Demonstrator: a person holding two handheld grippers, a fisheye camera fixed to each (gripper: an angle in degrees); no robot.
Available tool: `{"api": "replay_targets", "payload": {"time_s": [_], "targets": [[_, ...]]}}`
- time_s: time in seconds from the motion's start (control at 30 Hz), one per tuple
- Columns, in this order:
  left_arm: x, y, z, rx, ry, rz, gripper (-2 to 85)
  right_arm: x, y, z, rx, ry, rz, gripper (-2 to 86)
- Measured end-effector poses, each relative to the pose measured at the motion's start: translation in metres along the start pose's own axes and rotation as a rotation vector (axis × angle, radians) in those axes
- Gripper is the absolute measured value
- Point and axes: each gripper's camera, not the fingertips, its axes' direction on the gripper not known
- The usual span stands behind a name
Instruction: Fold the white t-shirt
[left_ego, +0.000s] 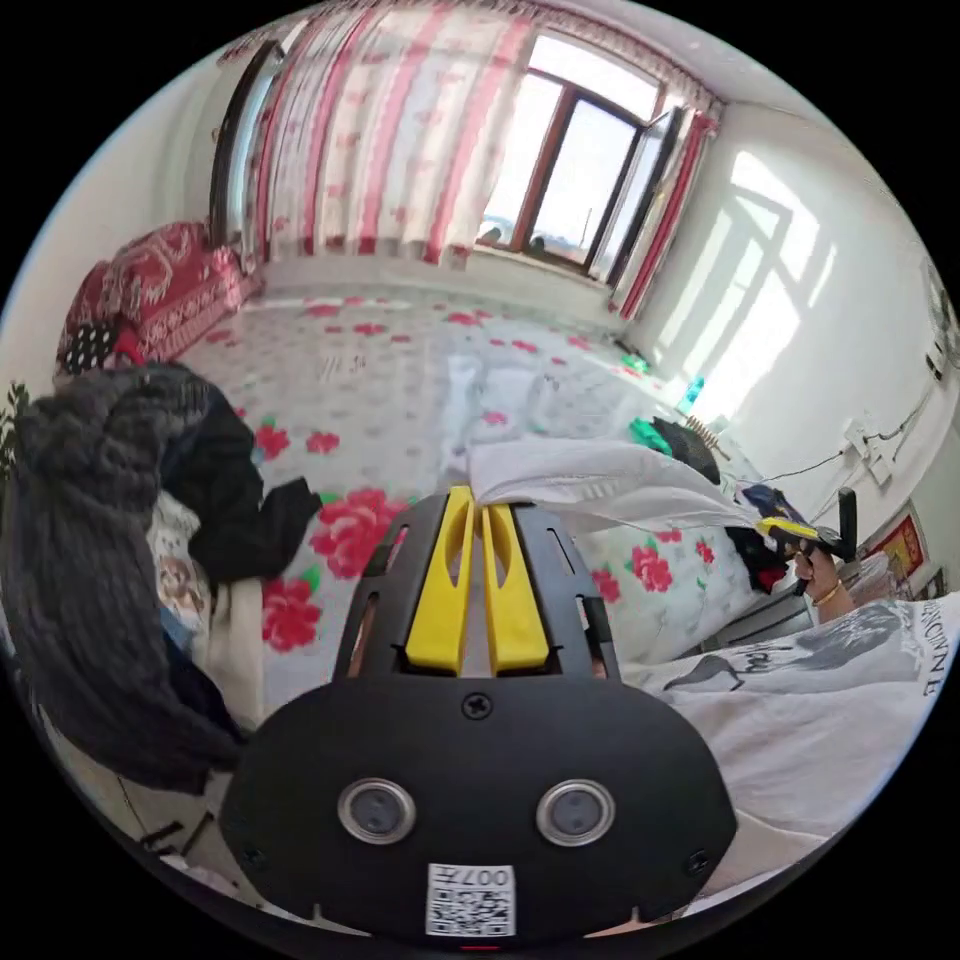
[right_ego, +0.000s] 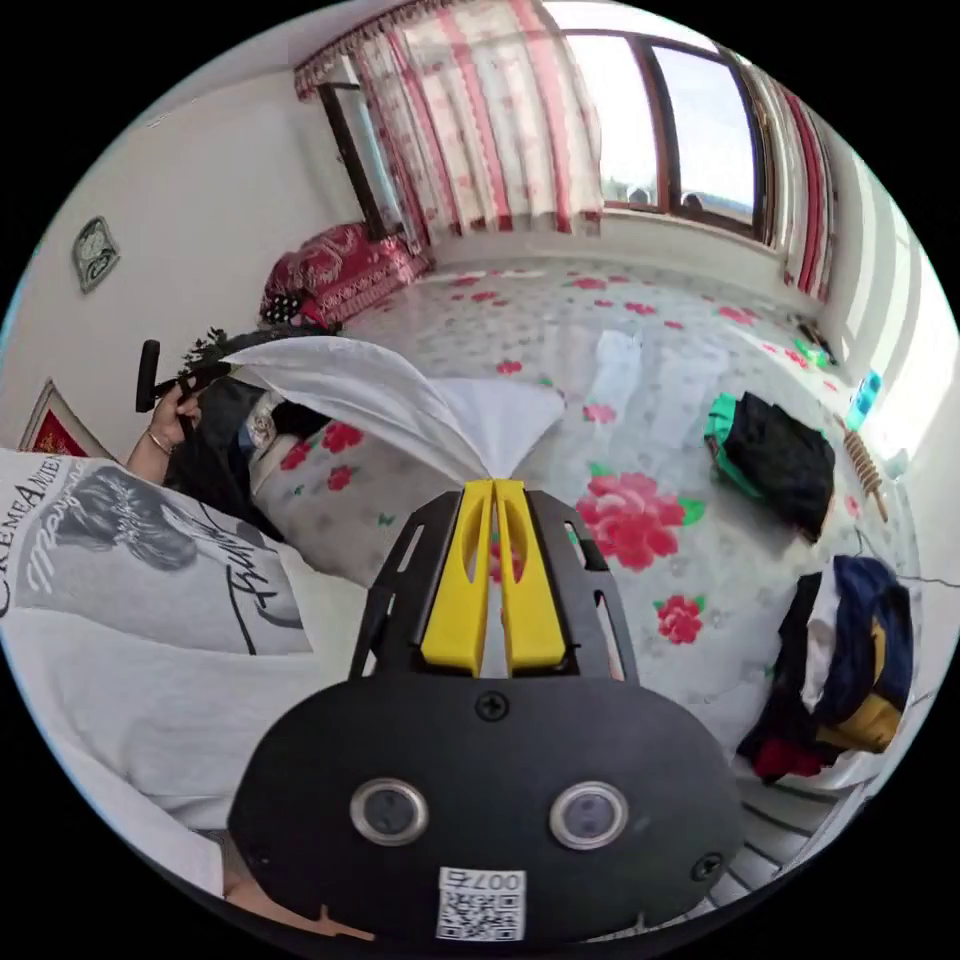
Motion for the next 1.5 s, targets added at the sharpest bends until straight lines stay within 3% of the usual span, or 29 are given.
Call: {"api": "replay_targets", "payload": {"time_s": [0.1,0.17,0.37,0.53,0.77,0.9,1.03,1.27,1.5], "targets": [[-0.008,0.034,0.057,-0.187,0.011,-0.092,-0.9,-0.002,0.009,0.07,-0.199,-0.048,0.03,1.1],[-0.013,0.041,0.068,-0.211,0.053,-0.129,-1.0,-0.012,0.001,0.088,-0.223,-0.053,-0.011,2.2],[-0.026,0.016,0.07,-0.177,0.035,-0.116,-0.9,-0.066,-0.063,0.137,-0.215,0.009,-0.318,3.7],[-0.036,-0.01,0.079,-0.158,0.049,-0.121,-0.9,-0.129,-0.116,0.217,-0.294,-0.119,-0.53,3.8],[-0.062,-0.026,0.104,-0.208,0.018,-0.17,-0.1,-0.19,-0.165,0.305,-0.401,-0.124,-0.719,2.9],[-0.085,-0.031,0.113,-0.27,-0.041,-0.226,5.1,-0.204,-0.186,0.348,-0.507,-0.105,-0.79,1.7],[-0.105,-0.024,0.113,-0.328,-0.1,-0.289,6.4,-0.195,-0.225,0.351,-0.494,-0.152,-0.709,0.2],[-0.084,-0.027,0.156,-0.448,0.189,-0.268,6.0,-0.149,-0.298,0.355,-0.472,-0.406,-0.389,0.1],[-0.064,-0.073,0.212,-0.511,0.334,-0.23,6.9,-0.132,-0.336,0.366,-0.434,-0.166,-0.365,2.5]]}}
